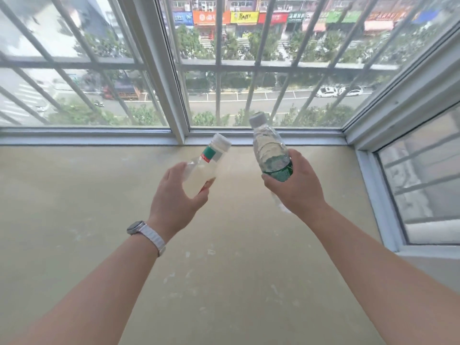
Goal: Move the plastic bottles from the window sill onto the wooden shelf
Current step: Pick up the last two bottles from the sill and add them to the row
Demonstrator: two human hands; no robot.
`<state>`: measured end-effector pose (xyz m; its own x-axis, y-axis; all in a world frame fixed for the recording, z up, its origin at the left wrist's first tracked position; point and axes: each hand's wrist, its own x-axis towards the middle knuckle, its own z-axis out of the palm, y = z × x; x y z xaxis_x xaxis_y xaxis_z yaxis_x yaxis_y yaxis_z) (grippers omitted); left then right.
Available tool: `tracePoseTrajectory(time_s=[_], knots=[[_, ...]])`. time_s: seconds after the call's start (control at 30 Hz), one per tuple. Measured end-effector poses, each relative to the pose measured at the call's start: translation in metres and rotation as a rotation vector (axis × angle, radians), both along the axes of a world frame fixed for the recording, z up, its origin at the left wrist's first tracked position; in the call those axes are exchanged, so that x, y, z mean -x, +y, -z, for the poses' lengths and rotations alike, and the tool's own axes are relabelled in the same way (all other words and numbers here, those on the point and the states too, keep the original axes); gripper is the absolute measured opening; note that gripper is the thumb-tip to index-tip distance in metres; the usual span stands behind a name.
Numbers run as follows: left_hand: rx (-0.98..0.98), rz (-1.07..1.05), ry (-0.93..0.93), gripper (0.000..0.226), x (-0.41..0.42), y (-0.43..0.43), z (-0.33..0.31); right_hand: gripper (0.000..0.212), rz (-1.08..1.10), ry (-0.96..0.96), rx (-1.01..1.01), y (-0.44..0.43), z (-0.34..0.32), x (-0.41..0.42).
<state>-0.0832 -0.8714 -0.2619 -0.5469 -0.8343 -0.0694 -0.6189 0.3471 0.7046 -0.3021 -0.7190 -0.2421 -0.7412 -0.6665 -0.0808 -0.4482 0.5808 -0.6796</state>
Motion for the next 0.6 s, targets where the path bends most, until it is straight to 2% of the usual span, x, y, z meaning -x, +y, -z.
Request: tracePoseTrajectory(time_s=[0.33,0.6], knots=[[0.113,0.049,0.116,0.067,-0.004,0.072,-0.092,0.034,0.067,-0.092,0.208,0.086,-0.076,-0.031],[0.118,-0.029,0.285,0.048,0.000,0.152,-0.145,0.037,0.104,-0.086,0.352,0.152,-0.130,-0.036]])
